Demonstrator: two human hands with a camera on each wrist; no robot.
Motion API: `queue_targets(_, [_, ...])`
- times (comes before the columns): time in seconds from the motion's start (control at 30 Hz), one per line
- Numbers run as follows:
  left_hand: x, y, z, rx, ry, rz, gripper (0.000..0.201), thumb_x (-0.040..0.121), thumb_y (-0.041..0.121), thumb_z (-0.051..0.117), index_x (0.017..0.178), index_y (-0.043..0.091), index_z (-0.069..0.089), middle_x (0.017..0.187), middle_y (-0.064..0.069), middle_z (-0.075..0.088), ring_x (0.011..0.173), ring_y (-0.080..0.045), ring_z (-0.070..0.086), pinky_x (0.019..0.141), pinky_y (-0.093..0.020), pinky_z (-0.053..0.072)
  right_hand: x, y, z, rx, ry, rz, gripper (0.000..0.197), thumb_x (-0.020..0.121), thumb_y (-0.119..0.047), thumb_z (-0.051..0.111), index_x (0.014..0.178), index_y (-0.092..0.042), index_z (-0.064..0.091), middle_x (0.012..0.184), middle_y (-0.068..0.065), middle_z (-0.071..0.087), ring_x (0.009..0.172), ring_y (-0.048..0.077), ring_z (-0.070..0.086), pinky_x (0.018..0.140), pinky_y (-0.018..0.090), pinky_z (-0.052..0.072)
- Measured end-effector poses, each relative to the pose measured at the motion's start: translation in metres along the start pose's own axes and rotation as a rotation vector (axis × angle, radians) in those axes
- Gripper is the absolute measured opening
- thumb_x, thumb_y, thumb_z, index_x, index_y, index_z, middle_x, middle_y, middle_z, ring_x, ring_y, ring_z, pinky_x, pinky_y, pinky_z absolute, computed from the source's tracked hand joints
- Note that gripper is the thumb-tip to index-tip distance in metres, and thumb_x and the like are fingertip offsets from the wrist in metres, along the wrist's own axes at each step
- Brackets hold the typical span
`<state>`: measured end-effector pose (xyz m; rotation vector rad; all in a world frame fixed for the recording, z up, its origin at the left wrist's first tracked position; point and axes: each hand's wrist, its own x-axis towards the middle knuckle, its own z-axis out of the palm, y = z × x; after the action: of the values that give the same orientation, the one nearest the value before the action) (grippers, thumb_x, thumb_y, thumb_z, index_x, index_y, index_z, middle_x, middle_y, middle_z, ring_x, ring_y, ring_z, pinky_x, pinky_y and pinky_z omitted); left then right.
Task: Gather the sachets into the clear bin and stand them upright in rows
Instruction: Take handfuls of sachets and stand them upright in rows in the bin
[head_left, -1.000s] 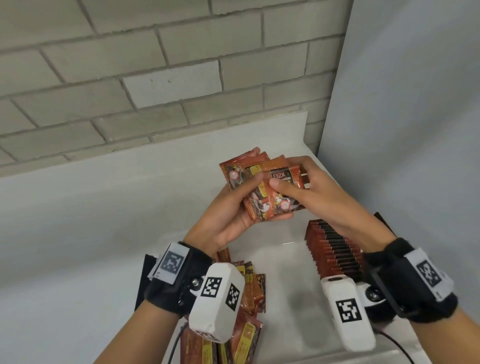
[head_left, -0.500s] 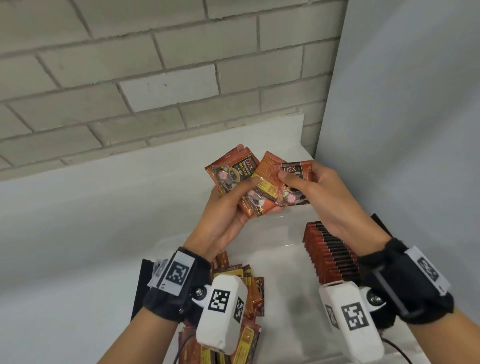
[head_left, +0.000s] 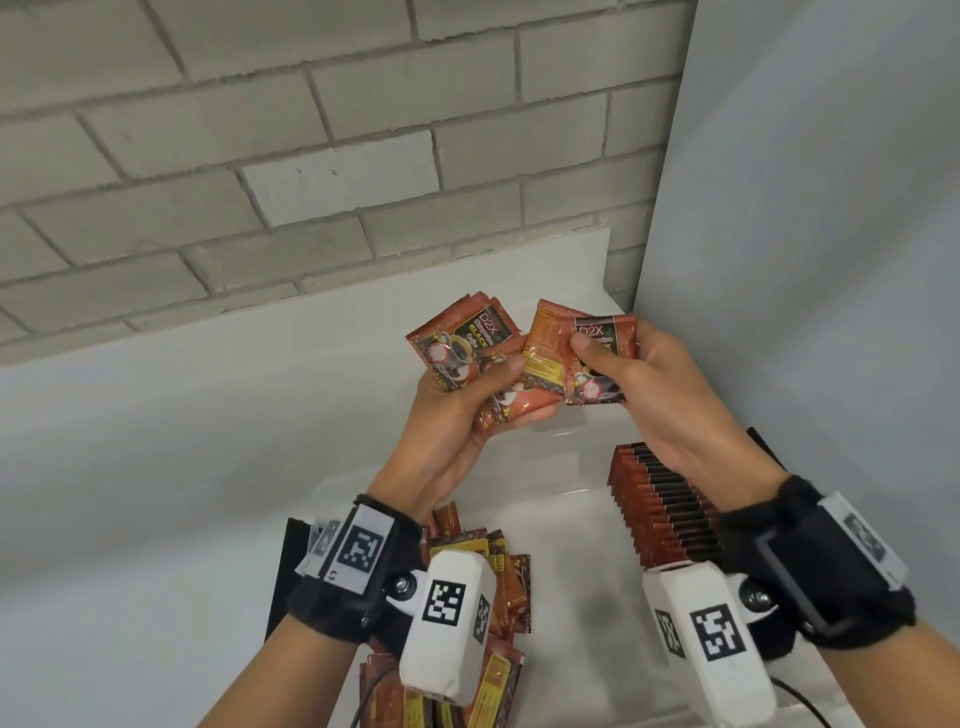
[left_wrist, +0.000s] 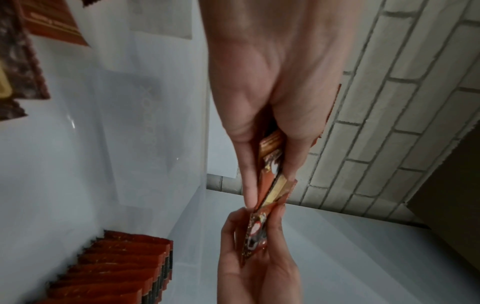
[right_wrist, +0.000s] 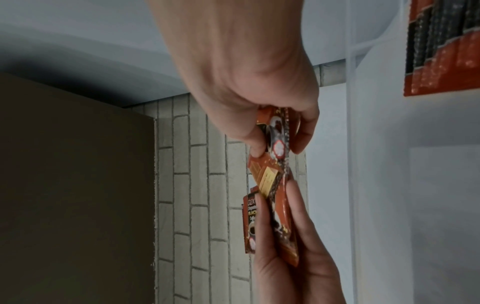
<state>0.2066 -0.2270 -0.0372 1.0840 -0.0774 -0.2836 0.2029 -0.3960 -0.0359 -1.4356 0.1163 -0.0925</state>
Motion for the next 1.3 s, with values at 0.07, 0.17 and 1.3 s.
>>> queue_targets(0.07, [-0.001, 0.001, -0.001, 0.053, 0.010, -0.009, 0.039, 0.081, 0.008, 0.065, 0.118, 0.001, 0.060, 0.112, -0.016, 0.070, 0.096, -0.036, 0.069, 0.069, -0.044, 0.061, -0.001, -0.002, -0.003, -0.043, -0.023, -0.038, 0.019, 0.089, -0.018, 0.066, 0.108, -0.018, 0.063, 0.101, -0.003, 0.073, 0.087, 0.005, 0.069, 0.068, 0.012, 0.051])
queue_targets(0.17, [-0.002, 0.001, -0.002, 0.120, 0.017, -0.029, 0.041, 0.077, 0.012, 0.069, 0.117, 0.002, 0.061, 0.109, -0.015, 0.071, 0.092, -0.036, 0.070, 0.062, -0.043, 0.061, -0.004, -0.004, -0.004, -0.182, -0.115, -0.076, 0.016, 0.089, -0.018, 0.066, 0.103, -0.024, 0.064, 0.099, -0.007, 0.072, 0.087, 0.003, 0.069, 0.070, 0.013, 0.053])
queue_targets(1.3, [-0.001, 0.001, -0.002, 0.364, -0.035, 0.001, 0.052, 0.080, 0.050, 0.056, 0.119, 0.016, 0.063, 0.108, -0.005, 0.073, 0.100, -0.020, 0.069, 0.085, -0.031, 0.056, -0.007, -0.003, 0.000, -0.312, -0.194, -0.081, 0.024, 0.086, -0.024, 0.069, 0.109, -0.021, 0.062, 0.101, -0.007, 0.072, 0.089, 0.006, 0.069, 0.078, 0.019, 0.055])
